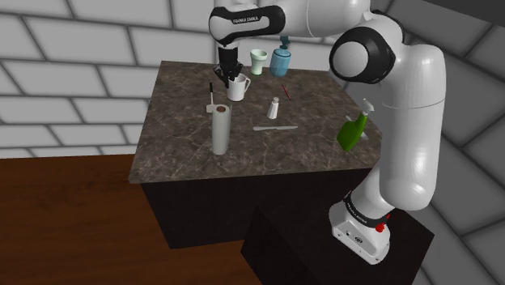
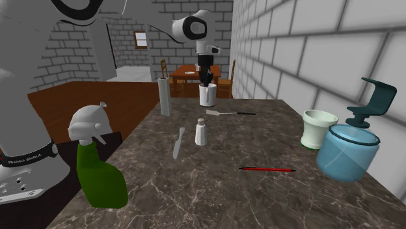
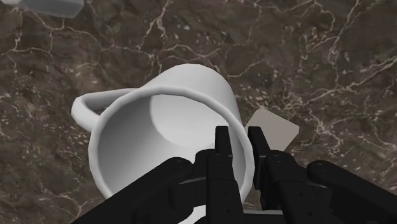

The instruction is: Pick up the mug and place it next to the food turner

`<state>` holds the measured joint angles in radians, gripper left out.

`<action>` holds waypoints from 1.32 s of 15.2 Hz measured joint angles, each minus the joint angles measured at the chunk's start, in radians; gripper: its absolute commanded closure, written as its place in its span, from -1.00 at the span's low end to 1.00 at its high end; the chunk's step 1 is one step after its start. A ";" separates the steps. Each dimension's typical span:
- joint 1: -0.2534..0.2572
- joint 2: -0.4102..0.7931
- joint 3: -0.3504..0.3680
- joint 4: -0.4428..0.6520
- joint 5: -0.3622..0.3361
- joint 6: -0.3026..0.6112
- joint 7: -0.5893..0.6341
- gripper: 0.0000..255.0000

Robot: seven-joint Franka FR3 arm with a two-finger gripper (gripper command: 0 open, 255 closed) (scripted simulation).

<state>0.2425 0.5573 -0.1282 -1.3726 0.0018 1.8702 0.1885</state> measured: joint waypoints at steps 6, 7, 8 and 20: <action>-0.001 0.023 0.001 -0.045 0.002 0.069 0.001 1.00; 0.000 0.024 0.002 -0.059 0.002 0.082 0.002 1.00; -0.001 0.029 0.002 -0.063 0.003 0.093 0.001 1.00; -0.002 0.070 0.004 -0.105 0.006 0.175 0.003 1.00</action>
<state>0.2402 0.6276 -0.1238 -1.4772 0.0078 2.0452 0.1915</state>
